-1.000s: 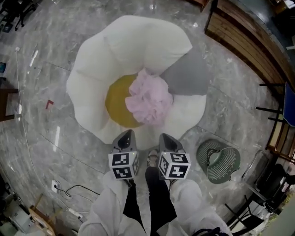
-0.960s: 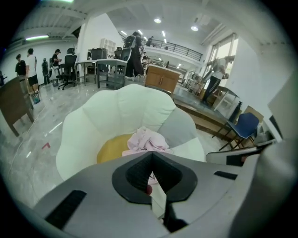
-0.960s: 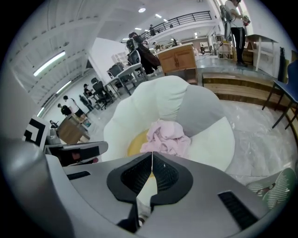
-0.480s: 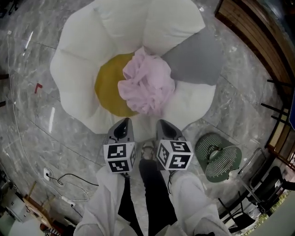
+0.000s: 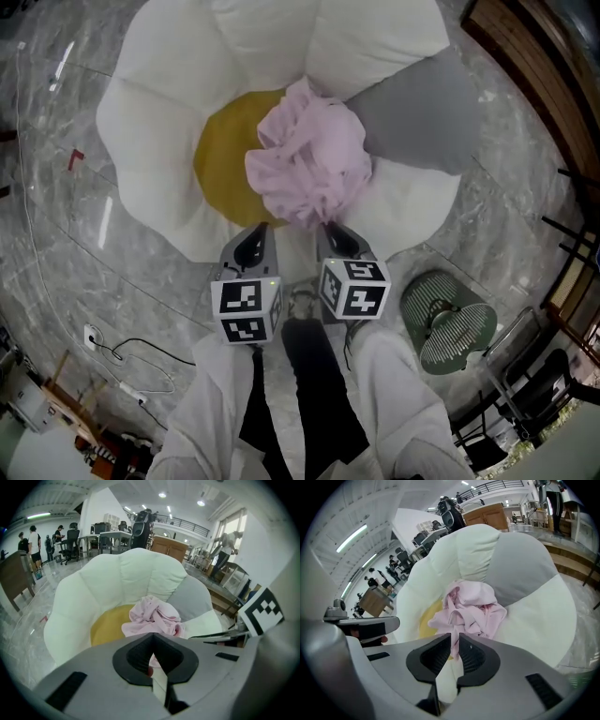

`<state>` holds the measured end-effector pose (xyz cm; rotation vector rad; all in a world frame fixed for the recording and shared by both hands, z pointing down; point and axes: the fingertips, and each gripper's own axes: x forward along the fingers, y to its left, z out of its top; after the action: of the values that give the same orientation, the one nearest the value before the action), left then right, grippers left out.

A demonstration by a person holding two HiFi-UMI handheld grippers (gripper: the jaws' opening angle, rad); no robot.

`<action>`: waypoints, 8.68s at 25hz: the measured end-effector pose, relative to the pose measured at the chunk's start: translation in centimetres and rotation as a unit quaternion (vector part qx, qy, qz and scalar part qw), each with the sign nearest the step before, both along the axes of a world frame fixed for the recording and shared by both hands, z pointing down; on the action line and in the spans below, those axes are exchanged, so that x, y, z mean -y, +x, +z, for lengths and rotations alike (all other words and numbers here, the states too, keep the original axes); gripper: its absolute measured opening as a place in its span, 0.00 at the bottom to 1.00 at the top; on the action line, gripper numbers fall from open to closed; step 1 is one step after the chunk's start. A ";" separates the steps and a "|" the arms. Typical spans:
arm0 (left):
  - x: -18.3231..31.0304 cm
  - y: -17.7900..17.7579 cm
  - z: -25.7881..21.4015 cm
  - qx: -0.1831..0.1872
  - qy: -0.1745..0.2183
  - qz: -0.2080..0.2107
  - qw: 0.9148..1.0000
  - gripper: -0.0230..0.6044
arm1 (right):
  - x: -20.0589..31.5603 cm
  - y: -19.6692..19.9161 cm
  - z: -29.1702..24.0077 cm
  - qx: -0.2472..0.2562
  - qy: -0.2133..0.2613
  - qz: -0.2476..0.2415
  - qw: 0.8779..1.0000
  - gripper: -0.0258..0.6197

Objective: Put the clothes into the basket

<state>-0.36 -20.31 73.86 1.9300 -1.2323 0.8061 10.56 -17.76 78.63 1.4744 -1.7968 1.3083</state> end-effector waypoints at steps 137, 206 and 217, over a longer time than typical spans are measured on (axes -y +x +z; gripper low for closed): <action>-27.0 31.3 -34.5 -0.065 0.054 0.397 0.914 0.04 | -34.7 28.8 -37.6 -0.089 0.037 0.390 0.916 0.08; -33.2 43.4 -32.7 -0.043 0.030 0.464 0.884 0.04 | -45.0 40.2 -33.0 -0.077 -0.002 0.497 0.865 0.14; -32.9 39.3 -38.4 -0.091 0.039 0.475 0.874 0.04 | -47.4 35.6 -39.2 -0.098 0.041 0.563 0.819 0.10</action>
<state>38.90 12.57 35.49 2.6078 -0.1201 0.9993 46.18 29.64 39.40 2.7794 -0.7401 1.4227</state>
